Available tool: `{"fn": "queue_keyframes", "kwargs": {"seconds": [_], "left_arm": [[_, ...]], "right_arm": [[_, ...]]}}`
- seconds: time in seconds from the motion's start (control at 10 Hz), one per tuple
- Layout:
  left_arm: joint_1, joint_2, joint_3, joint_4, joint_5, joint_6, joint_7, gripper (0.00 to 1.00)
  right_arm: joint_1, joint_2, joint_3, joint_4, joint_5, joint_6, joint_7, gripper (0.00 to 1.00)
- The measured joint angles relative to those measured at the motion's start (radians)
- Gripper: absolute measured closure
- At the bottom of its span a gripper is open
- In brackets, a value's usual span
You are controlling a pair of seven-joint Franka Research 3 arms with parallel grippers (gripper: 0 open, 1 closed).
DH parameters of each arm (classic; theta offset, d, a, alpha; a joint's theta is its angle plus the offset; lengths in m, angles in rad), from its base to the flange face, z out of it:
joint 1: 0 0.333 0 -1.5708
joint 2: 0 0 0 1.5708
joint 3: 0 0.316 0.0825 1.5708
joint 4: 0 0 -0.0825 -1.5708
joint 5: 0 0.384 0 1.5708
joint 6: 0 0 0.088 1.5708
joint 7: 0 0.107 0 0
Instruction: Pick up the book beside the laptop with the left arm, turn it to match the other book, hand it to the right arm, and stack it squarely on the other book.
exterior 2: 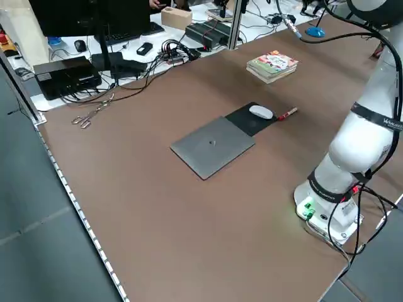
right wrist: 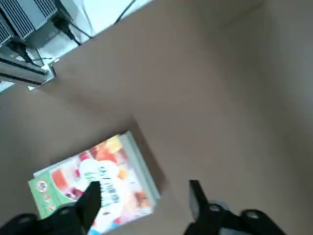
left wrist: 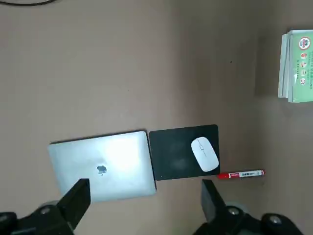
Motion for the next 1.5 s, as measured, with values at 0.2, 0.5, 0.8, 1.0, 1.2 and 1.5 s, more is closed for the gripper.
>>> {"fn": "queue_keyframes", "kwargs": {"seconds": [0.2, 0.5, 0.8, 1.0, 1.2, 1.5], "left_arm": [[0.000, 0.000, 0.000, 0.000, 0.000, 0.000, 0.000, 0.00], [0.000, 0.001, 0.000, 0.001, 0.000, 0.000, 0.000, 0.00], [-0.001, 0.002, -0.001, 0.002, 0.000, 0.000, 0.000, 0.00], [-0.001, 0.002, -0.001, 0.002, 0.000, 0.000, 0.000, 0.00], [-0.001, 0.002, -0.001, 0.002, 0.000, 0.000, 0.000, 0.00], [-0.001, 0.002, -0.001, 0.002, 0.000, 0.000, 0.000, 0.00]], "right_arm": [[-0.130, -0.115, -0.002, -0.043, 0.001, -0.096, -0.335, 0.00], [-0.297, -0.264, -0.004, -0.047, 0.001, -0.284, -0.710, 0.00], [-0.343, -0.392, -0.004, -0.052, -0.002, -0.413, -0.805, 0.00], [-0.343, -0.417, -0.002, -0.050, -0.006, -0.451, -0.805, 0.00], [-0.357, -0.418, -0.002, -0.046, -0.024, -0.461, -0.805, 0.00], [-0.389, -0.418, -0.003, -0.037, -0.032, -0.463, -0.805, 0.00]]}}
